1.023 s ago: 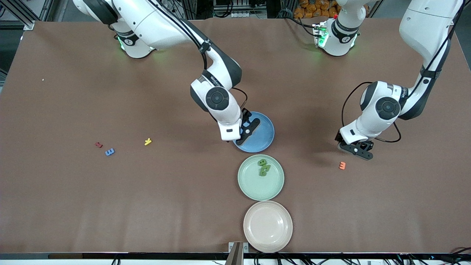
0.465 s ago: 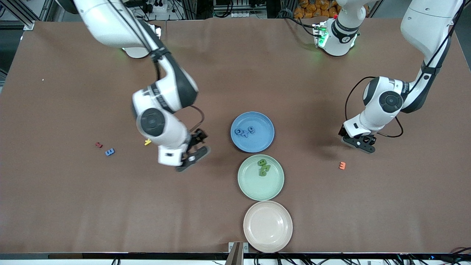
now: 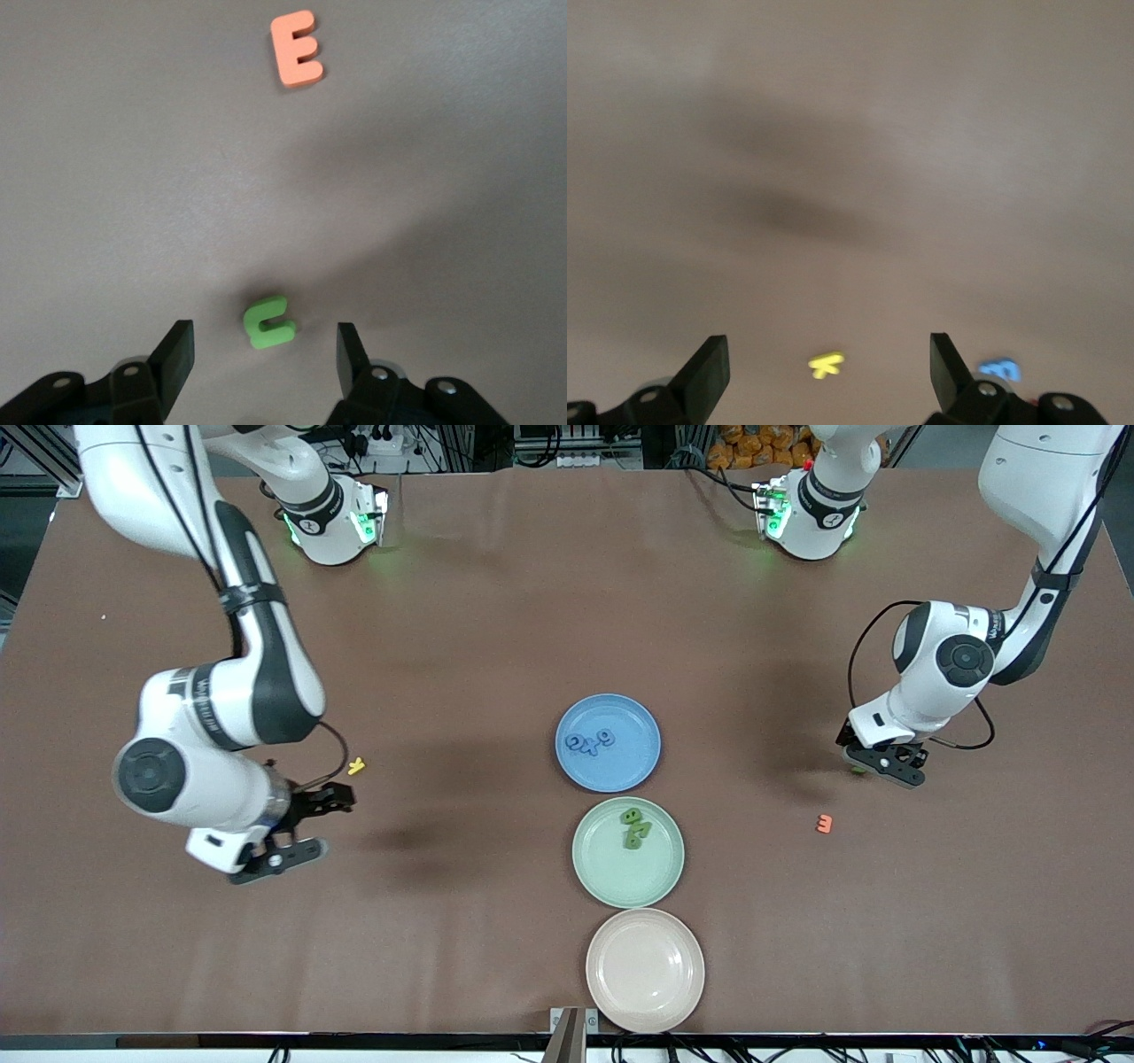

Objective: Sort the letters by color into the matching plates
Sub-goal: 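Release the blue C on the blue plate while the left gripper returns, then reach the right gripper to the blue E while the left gripper reaches green C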

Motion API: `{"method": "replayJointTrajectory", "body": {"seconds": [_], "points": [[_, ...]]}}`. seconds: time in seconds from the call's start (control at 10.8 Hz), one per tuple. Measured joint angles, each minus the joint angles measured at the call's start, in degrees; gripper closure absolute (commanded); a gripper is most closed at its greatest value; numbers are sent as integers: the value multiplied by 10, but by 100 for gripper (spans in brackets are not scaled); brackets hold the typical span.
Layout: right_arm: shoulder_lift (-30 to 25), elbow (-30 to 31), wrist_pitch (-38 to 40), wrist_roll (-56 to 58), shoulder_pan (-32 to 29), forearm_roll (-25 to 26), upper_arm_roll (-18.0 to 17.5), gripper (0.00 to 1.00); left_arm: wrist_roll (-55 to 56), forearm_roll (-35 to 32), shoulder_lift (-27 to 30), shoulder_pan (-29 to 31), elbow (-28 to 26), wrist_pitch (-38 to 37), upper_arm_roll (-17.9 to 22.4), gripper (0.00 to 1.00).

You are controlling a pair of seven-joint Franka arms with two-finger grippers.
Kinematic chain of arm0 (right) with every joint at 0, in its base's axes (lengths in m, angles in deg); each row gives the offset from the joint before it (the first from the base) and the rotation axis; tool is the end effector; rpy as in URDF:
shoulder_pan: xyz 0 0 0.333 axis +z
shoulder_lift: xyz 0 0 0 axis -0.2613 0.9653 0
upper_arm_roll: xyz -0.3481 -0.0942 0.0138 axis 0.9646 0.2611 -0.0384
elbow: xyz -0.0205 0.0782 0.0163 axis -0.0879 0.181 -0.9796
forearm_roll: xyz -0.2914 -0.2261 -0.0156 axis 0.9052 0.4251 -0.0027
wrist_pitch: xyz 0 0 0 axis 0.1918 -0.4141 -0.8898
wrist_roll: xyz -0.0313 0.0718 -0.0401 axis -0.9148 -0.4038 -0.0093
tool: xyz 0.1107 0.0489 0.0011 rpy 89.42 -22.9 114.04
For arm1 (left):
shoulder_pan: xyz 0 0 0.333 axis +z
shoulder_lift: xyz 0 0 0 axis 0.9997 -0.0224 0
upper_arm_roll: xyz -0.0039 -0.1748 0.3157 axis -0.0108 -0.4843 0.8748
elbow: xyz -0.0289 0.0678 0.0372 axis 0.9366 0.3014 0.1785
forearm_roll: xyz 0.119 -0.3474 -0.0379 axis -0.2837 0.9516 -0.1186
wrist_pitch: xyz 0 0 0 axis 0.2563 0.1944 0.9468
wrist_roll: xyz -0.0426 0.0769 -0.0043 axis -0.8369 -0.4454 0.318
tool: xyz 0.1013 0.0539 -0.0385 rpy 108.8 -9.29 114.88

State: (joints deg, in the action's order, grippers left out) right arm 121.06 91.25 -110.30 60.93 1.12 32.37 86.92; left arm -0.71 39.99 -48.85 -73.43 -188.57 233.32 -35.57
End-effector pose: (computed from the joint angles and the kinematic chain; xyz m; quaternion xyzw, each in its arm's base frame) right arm 0.6931 0.1278 0.3907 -0.9871 -0.1531 0.0445 0.0128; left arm 0.5337 0.0013 0.2529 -0.9617 0.2672 -0.0368 0.0487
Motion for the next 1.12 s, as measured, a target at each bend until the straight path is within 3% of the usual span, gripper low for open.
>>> {"method": "replayJointTrajectory", "body": {"seconds": [0.19,0.65,1.12], "points": [[0,5,0,-27,-22,-1,27,0,0,0,0,5,-9,13,1,28],[0,14,-3,-334,-42,-2,35,0,0,0,0,15,-17,26,1,33],[-1,91,-167,-605,-76,-4,36,0,0,1,-2,19,-24,37,1,35]]}}
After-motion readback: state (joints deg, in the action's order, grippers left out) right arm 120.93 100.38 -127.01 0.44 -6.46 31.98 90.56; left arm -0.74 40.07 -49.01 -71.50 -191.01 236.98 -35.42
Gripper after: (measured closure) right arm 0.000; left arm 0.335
